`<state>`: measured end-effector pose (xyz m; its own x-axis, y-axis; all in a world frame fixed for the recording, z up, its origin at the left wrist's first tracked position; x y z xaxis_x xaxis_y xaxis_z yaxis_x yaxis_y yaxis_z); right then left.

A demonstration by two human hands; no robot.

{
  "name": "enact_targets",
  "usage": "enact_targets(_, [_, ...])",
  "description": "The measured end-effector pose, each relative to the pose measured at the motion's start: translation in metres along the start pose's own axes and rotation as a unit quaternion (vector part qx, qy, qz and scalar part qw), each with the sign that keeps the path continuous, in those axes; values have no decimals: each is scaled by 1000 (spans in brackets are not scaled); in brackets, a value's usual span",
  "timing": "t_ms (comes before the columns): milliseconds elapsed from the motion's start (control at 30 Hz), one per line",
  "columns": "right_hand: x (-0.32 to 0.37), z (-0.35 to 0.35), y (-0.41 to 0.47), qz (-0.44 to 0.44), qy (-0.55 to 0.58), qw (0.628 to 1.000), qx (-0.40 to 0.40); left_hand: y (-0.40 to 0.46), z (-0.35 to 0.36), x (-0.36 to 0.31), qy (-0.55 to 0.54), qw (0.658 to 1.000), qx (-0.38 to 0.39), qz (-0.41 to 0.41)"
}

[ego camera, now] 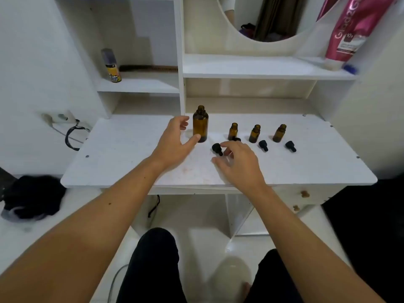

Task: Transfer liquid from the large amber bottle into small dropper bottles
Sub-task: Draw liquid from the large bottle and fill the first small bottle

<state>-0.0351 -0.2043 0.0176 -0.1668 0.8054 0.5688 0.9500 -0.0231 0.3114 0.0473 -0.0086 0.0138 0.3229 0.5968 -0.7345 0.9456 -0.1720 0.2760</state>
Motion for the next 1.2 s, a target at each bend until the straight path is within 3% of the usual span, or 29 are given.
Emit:
enact_targets(233, [0,-7,3,28,8,997,-73,11,13,0,-84,996,11,-36])
enact_targets(433, [17,-56,20,-9,139,970,-199,16,11,8,-105,994,-1,-41])
enact_targets(533, [40,-83,40,-49,148,961,-229,15,11,12,-100,994,0,-47])
enact_targets(800, [73,-106,63,-133,85,967,-202,15,14,14,-92,995,6,-43])
enact_targets(1200, [92,-100,90,-158,65,976,-132,15,13,10,-96,994,13,-50])
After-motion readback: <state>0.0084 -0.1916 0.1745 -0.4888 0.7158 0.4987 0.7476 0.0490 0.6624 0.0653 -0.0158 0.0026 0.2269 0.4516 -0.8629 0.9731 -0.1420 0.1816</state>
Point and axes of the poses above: each hand's wrist, its own y-axis towards the middle knuckle, its own z-axis out of the palm, x = y × z, the point moved 5 cm from there along y, towards the middle knuckle, and after that the axes turned 3 degrees about y, right-handed, at the moved point
